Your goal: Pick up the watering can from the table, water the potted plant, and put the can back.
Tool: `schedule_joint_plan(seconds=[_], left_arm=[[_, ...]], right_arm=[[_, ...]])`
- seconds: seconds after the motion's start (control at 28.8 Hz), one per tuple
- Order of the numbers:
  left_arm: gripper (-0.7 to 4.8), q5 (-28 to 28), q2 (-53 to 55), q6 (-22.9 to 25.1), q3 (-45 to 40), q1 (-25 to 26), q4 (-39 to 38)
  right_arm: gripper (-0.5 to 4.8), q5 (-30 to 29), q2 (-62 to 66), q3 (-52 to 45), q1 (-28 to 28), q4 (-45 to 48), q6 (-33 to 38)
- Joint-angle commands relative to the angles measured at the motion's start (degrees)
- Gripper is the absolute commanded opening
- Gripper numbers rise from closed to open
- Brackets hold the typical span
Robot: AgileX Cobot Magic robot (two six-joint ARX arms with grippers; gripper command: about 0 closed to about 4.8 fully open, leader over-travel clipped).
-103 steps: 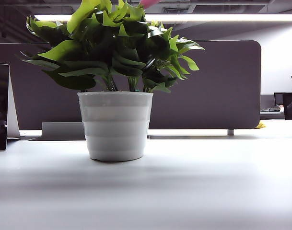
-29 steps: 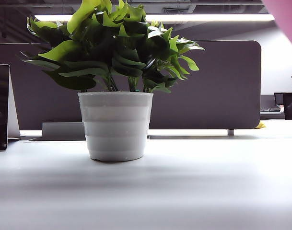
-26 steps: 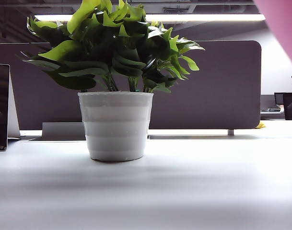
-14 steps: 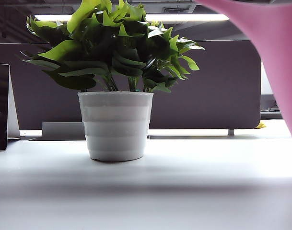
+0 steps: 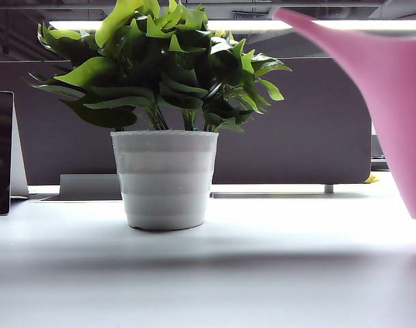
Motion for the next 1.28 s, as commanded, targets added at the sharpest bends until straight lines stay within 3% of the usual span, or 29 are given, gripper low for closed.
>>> schedule_joint_plan(seconds=[0.03, 0.97, 1.08, 1.28], left_arm=[[-0.05, 0.1, 0.0, 0.1, -0.3, -0.1, -0.2], [-0.05, 0.1, 0.0, 0.1, -0.3, -0.1, -0.2], [-0.05, 0.1, 0.0, 0.1, -0.3, -0.1, -0.2], [-0.05, 0.1, 0.0, 0.1, -0.3, -0.1, -0.2]], right_arm=[[-0.01, -2.4, 2.8, 2.2, 0.1, 4.2, 0.9], [0.00, -4.2, 9.9, 6.2, 0.1, 4.1, -1.7], [0.59, -4.4, 10.0, 6.1, 0.1, 3.8, -1.7], [0.63, -5.8, 10.6, 6.0, 0.1, 3.3, -1.7]])
